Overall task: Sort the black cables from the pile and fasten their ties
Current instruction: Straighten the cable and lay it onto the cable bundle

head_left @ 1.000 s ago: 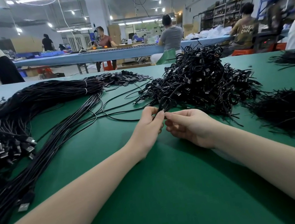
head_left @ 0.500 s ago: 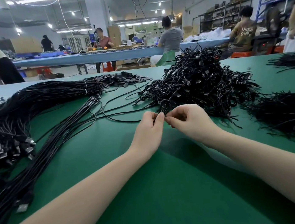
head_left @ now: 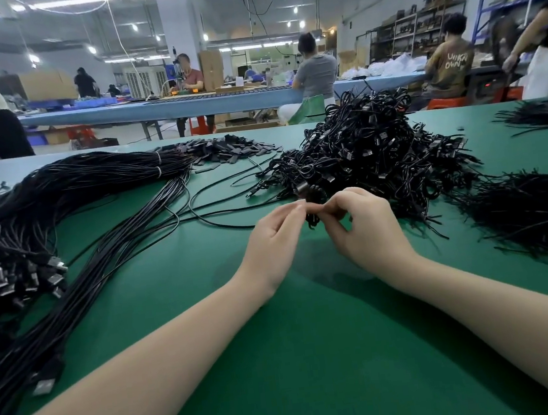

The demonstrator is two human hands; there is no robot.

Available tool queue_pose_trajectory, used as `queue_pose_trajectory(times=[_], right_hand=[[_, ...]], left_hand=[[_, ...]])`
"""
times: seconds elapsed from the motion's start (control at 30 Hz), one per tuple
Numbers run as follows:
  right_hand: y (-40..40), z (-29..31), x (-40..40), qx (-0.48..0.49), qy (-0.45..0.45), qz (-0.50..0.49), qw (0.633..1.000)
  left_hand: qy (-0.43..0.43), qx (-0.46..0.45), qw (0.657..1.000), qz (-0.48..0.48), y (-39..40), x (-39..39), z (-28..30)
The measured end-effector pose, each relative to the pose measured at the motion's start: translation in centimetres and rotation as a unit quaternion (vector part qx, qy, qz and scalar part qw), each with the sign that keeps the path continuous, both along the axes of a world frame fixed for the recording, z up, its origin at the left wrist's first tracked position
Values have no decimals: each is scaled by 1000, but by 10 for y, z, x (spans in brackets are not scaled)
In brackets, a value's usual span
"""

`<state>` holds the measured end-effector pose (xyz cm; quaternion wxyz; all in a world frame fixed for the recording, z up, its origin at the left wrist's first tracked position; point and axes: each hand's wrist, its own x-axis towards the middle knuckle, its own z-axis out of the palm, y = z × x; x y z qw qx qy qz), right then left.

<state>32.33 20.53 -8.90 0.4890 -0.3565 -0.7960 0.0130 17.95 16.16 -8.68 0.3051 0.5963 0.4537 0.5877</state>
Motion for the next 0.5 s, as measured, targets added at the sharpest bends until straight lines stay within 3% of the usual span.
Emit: queue_pose_trajectory(times=[0.17, 0.33, 0.4, 0.5], right_hand=[[-4, 1, -3, 15, 7, 16, 1000], [-6, 5, 1, 62, -25, 26, 997], [-5, 5, 1, 91, -28, 30, 995], [-3, 1, 1, 50, 17, 40, 998]], left_hand=[[-16, -7, 1000, 23, 0, 1, -3], [-78, -73, 994, -26, 3, -3, -4], [-57, -53, 997, -27, 2, -3, -5], [27, 5, 999, 29, 2, -6, -8]])
